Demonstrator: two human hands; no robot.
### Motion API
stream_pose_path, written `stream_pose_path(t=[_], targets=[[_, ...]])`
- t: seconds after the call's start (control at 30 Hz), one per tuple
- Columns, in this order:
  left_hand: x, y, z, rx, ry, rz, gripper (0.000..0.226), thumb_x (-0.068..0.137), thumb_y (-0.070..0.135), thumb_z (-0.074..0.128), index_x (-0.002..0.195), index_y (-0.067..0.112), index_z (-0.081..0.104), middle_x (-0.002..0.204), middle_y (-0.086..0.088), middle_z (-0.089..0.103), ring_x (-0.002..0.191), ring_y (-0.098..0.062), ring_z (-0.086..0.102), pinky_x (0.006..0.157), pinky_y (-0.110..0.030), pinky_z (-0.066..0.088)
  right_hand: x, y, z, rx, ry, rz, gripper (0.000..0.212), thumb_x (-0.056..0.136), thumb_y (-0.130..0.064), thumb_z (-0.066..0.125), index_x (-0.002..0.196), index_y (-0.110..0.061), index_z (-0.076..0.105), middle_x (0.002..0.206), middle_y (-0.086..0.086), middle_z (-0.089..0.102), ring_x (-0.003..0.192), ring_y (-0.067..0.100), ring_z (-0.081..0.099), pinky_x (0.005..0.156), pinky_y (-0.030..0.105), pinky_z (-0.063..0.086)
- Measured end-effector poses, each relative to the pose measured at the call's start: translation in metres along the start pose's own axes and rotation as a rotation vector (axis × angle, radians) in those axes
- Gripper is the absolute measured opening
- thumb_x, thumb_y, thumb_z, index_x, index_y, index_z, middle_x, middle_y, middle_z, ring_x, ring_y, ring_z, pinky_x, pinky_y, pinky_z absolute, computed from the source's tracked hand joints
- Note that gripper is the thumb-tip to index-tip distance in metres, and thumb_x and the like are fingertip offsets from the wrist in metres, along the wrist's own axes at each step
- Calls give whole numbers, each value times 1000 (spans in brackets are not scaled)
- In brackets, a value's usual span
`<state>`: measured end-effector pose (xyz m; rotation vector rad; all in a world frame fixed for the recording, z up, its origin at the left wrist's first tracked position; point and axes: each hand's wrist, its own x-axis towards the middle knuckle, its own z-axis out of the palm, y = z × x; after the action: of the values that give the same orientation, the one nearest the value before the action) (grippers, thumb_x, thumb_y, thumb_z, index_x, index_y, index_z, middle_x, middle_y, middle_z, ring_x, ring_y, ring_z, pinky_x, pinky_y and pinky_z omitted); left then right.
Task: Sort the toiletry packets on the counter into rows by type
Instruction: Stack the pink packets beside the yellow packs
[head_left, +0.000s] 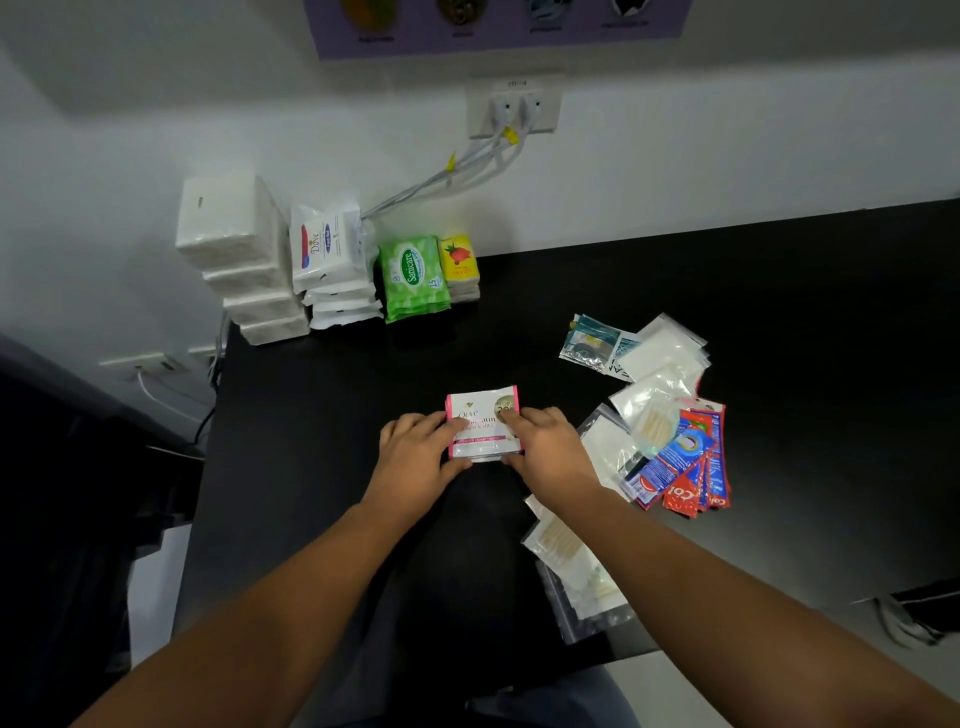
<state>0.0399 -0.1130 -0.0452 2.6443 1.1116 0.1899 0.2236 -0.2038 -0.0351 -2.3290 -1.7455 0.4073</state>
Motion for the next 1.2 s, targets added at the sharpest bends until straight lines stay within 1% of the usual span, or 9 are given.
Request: stream_pose_path(t=[0.2, 0.37, 0.5, 0.6, 0.73, 0.87, 0.93, 1.07, 1.2], targets=[[59, 5, 1, 5, 39, -59, 52, 89, 41, 69, 138, 27, 57, 137, 0, 60, 116, -24, 50, 95, -38, 36, 55, 16, -16, -136, 5, 12, 66, 89, -39, 66, 148, -25, 39, 130, 1, 59, 114, 26, 47, 90, 38, 40], [122, 15, 6, -18, 18, -74, 51, 89, 32, 68, 138, 25, 55, 138, -2, 58, 115, -29, 50, 91, -40, 42, 108, 42, -35, -306, 32, -5, 67, 84, -41, 68, 144, -21, 44, 124, 4, 63, 119, 32, 45, 95, 45, 36], [170, 26, 15, -125, -37, -128, 54, 98, 31, 57, 149, 25, 42, 155, -5, 39, 130, -28, 49, 99, -40, 46, 150, 70, -50, -433, -8, -16, 69, 90, -45, 59, 149, -20, 36, 133, 8, 58, 132, 37, 35, 109, 56, 22], [192, 35, 20, -125, -41, -187, 53, 102, 33, 49, 153, 28, 33, 162, -4, 28, 136, -29, 46, 103, -41, 46, 175, 83, -59, -433, -45, 3, 69, 94, -48, 53, 153, -24, 27, 138, 4, 55, 136, 34, 30, 112, 56, 19], [217, 44, 30, -22, 46, -251, 56, 103, 21, 48, 154, 26, 28, 162, -6, 24, 118, -34, 59, 88, -43, 53, 204, 94, -61, -464, -26, -6, 66, 95, -47, 53, 152, -28, 28, 128, 1, 61, 136, 32, 33, 112, 57, 18], [227, 53, 40, 44, 142, -311, 64, 99, 13, 52, 156, 24, 23, 164, -5, 17, 101, -33, 66, 68, -35, 45, 224, 100, -61, -470, 13, -64, 56, 92, -37, 58, 144, -28, 39, 120, 1, 65, 132, 33, 39, 108, 58, 24], [223, 51, 43, 25, 230, -309, 61, 98, 12, 54, 153, 21, 31, 164, -4, 21, 97, -31, 67, 66, -35, 45, 230, 105, -61, -437, 43, -89, 51, 92, -40, 57, 139, -29, 42, 120, 0, 64, 131, 32, 40, 107, 57, 25], [214, 46, 42, -129, 414, -232, 36, 94, 11, 60, 129, 10, 62, 142, -9, 52, 99, -32, 66, 72, -42, 55, 233, 114, -61, -334, 77, -132, 61, 94, -52, 51, 147, -30, 34, 127, 1, 63, 129, 33, 42, 107, 58, 25], [221, 41, 47, -99, 438, -160, 26, 92, 9, 63, 116, 5, 71, 123, -14, 64, 91, -35, 69, 67, -44, 58, 234, 123, -62, -266, 90, -171, 63, 92, -56, 53, 148, -33, 34, 127, 0, 64, 124, 31, 46, 106, 56, 26]])
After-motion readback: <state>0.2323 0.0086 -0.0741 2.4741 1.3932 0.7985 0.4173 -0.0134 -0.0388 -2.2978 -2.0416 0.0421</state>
